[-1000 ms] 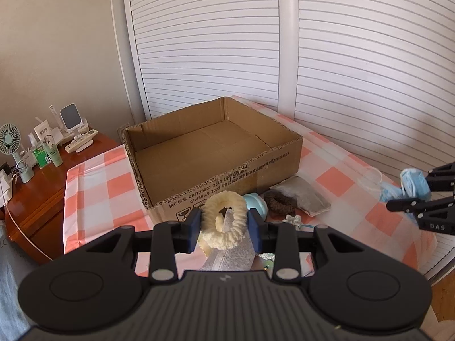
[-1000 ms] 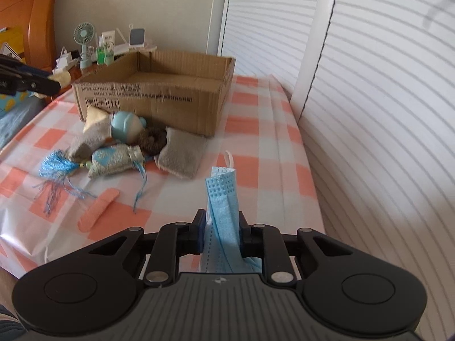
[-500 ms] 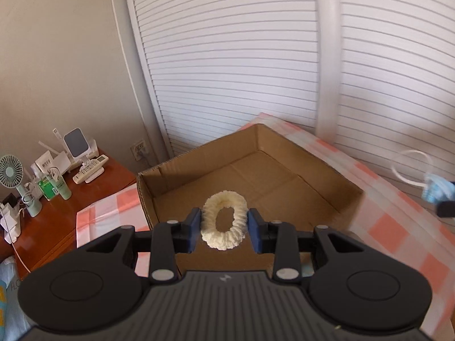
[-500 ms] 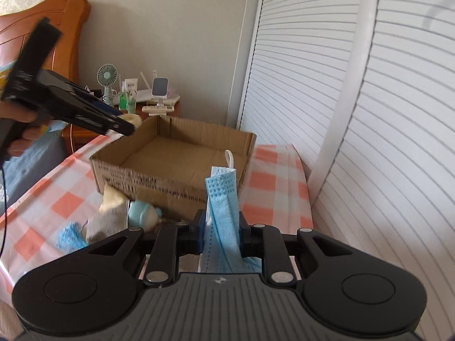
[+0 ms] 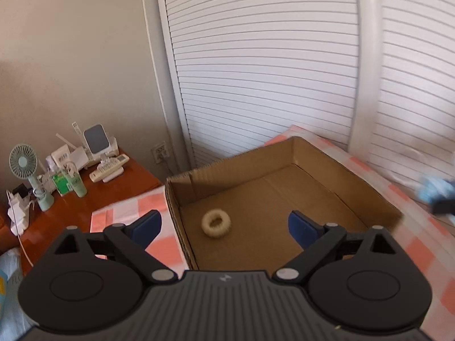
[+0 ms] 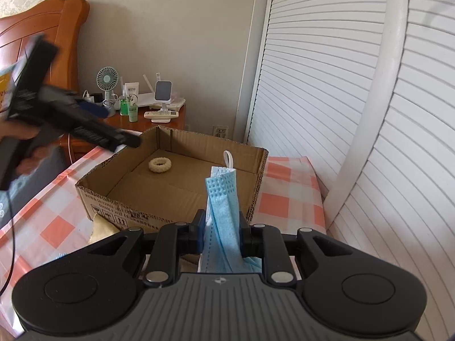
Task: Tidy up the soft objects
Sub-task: 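Carry the cream ring and blue mask into the cardboard box and release both, then withdraw both tools from the box back toward the remaining items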
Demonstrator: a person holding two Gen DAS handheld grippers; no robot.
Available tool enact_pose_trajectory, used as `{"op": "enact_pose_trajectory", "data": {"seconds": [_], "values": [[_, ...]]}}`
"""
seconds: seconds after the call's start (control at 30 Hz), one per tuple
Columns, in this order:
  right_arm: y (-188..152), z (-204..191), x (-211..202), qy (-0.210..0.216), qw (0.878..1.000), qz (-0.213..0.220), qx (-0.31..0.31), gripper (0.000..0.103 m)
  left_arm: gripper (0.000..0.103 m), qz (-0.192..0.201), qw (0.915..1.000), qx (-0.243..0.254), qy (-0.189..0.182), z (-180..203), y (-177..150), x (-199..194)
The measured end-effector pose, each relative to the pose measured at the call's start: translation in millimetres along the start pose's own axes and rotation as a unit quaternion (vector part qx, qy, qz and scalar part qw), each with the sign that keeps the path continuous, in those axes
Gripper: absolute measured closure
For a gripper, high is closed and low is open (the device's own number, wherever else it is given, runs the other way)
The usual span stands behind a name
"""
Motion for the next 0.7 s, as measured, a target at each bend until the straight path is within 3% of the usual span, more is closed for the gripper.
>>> {"op": "enact_pose_trajectory", "data": {"seconds": [0.13,0.4,0.47,0.53,0.7], "values": [[24,-7,20,0.014,1.000,-0.004,-0.016,0.079,0.003,-0.008,0.9999,0.010,-0.010,7,-39,-35],[93,-20,85,0.018,0.999,-0.019,-0.039,0.075,0.002,0.000,0.9999,0.002,0.012,25,-100,-69],[111,-21,100,0.008,0.999,-0.017,-0.039,0.051,0.002,-0.003,0.9998,-0.001,0.018,27,-108,-72],[120,-20,111,-0.008,0.999,-0.024,-0.029,0.014,0.002,-0.007,0.9998,0.000,0.018,29,-115,-73],[108,-20,100,0.008,1.000,-0.028,-0.013,0.009,0.002,-0.012,0.9998,-0.005,0.016,29,-132,-80]]}}
Point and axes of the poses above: each gripper's, at about its wrist camera, not at the fingertips, and x roughly the way its jaws point, z to its right, y to its top, the point moved 3 cm from there along x, roughly the way its jaws point, and after that the axes turned 13 degrees about -z, right-handed, at the moved point
